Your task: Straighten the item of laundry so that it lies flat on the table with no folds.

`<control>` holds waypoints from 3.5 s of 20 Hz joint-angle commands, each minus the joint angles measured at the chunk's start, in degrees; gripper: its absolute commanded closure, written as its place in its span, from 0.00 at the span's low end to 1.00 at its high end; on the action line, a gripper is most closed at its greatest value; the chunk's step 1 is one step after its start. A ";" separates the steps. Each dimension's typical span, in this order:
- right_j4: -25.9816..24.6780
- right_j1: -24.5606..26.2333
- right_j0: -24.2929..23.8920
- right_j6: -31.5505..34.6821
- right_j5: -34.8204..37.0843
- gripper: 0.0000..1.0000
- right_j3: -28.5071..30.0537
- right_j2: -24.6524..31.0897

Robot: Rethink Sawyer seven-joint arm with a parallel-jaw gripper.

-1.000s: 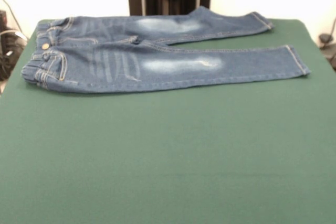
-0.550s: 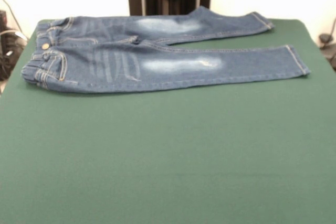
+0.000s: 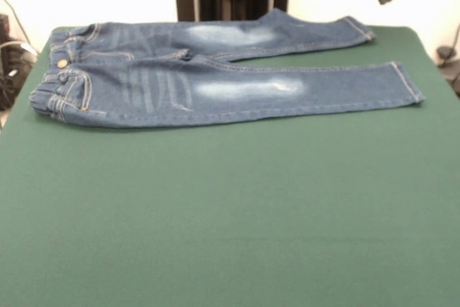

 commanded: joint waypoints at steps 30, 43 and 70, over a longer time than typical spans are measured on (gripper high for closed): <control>-9.46 20.99 -7.08 9.64 18.88 1.00 8.08 0.03; -9.83 21.17 -7.51 9.90 18.60 1.00 8.70 0.74; -8.88 22.35 -7.18 12.03 16.81 1.00 9.93 3.07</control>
